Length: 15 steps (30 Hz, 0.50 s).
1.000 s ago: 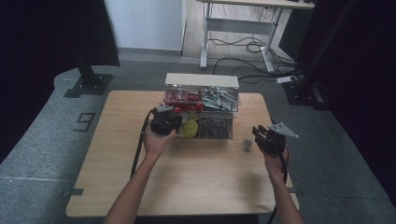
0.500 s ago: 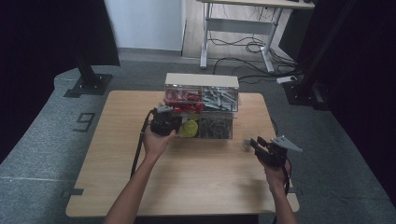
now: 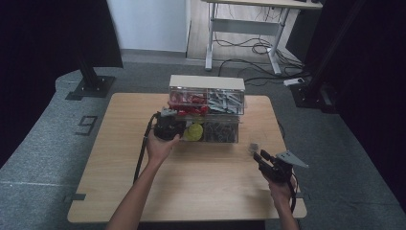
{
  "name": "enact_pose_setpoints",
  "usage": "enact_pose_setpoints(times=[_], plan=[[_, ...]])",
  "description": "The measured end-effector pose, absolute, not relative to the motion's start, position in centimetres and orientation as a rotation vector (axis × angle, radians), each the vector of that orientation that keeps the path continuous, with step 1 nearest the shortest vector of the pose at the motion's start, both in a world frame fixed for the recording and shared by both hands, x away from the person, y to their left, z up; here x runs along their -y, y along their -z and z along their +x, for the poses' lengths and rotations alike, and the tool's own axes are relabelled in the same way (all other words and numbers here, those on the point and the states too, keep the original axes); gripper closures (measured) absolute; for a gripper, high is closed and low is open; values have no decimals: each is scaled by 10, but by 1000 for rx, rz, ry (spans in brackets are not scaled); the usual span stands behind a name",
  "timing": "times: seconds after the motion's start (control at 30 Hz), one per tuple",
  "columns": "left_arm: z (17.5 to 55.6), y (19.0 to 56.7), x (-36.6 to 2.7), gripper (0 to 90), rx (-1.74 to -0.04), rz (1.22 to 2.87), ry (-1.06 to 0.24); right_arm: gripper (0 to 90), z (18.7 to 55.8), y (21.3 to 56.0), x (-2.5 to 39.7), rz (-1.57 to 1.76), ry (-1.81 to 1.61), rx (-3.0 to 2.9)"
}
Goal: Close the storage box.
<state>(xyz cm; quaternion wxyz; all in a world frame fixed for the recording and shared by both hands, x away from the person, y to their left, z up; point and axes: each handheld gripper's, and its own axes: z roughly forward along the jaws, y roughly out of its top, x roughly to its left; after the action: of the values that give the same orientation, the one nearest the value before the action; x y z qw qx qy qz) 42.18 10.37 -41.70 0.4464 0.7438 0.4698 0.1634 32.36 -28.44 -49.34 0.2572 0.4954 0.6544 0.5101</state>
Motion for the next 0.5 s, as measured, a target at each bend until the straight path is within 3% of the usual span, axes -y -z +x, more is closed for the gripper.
enact_pose_setpoints(times=[0.5], plan=[[416,430,-110,900,-1192,1830,-399,606,311,509,292,1355,-1368,-1807]])
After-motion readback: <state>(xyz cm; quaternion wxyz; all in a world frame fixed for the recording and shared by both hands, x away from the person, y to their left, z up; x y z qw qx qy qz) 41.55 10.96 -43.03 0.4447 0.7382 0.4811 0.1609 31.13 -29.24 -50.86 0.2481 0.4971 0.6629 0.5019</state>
